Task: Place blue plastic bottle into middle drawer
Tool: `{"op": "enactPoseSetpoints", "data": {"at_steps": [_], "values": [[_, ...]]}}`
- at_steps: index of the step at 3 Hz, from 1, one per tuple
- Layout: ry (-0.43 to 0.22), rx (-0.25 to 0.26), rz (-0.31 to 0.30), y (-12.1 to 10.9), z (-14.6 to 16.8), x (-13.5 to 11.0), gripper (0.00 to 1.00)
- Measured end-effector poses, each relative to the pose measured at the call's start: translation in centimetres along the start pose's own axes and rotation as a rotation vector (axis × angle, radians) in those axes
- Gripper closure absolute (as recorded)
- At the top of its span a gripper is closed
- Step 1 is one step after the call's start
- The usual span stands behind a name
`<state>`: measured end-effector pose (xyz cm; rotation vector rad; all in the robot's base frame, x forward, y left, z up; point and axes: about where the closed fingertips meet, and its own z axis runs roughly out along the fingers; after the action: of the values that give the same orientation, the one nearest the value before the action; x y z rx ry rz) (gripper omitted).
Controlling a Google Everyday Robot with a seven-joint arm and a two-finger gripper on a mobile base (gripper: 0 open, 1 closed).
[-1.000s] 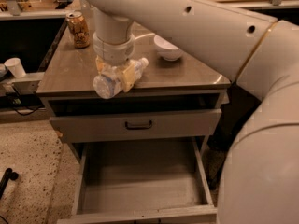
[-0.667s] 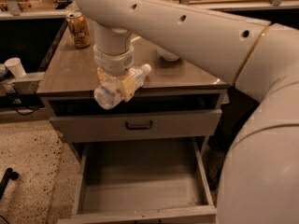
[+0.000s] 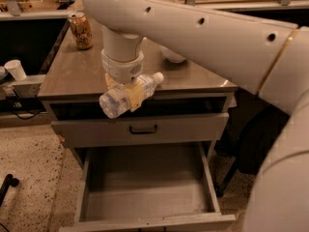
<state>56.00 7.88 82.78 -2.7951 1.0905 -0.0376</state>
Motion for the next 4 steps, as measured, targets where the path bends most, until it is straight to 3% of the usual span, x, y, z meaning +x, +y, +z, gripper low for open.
{"op": "enactPoseSetpoints", "data": {"at_steps": [1, 2, 3, 4], "values": [[-0.020, 0.035, 0.172, 3.8, 0.3, -5.0, 1.00], [-0.139, 0.059, 0.317, 5.6, 3.3, -8.3, 1.00], [-0.153, 0.073, 0.327, 5.4, 3.6, -8.6, 1.00], [-0.224, 0.067, 0.303, 5.7, 4.7, -8.5, 1.00]]}}
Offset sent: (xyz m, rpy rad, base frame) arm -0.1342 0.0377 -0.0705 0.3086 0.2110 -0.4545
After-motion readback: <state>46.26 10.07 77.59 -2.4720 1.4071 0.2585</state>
